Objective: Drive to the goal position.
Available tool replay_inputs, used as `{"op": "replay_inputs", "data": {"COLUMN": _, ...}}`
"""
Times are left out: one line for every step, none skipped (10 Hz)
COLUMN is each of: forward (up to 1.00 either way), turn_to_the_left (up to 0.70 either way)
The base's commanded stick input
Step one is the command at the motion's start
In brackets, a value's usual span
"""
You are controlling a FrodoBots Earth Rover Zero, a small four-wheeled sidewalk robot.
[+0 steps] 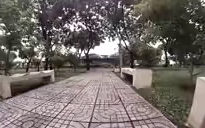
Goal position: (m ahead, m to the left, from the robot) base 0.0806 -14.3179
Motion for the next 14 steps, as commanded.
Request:
{"op": "replay_inputs", "data": {"forward": 1.00, "turn_to_the_left": 0.00}}
{"op": "replay_inputs", "data": {"forward": 1.00, "turn_to_the_left": 0.00}}
{"op": "replay_inputs", "data": {"forward": 1.00, "turn_to_the_left": 0.00}}
{"op": "replay_inputs", "data": {"forward": 1.00, "turn_to_the_left": 0.00}}
{"op": "replay_inputs", "data": {"forward": 1.00, "turn_to_the_left": 0.00}}
{"op": "replay_inputs", "data": {"forward": 1.00, "turn_to_the_left": 0.00}}
{"op": "replay_inputs", "data": {"forward": 1.00, "turn_to_the_left": 0.13}}
{"op": "replay_inputs", "data": {"forward": 1.00, "turn_to_the_left": 0.16}}
{"op": "replay_inputs", "data": {"forward": 1.00, "turn_to_the_left": 0.00}}
{"op": "replay_inputs", "data": {"forward": 1.00, "turn_to_the_left": 0.00}}
{"op": "replay_inputs", "data": {"forward": 1.00, "turn_to_the_left": 0.00}}
{"op": "replay_inputs", "data": {"forward": 1.00, "turn_to_the_left": 0.00}}
{"op": "replay_inputs", "data": {"forward": 1.00, "turn_to_the_left": 0.00}}
{"op": "replay_inputs", "data": {"forward": 1.00, "turn_to_the_left": 0.00}}
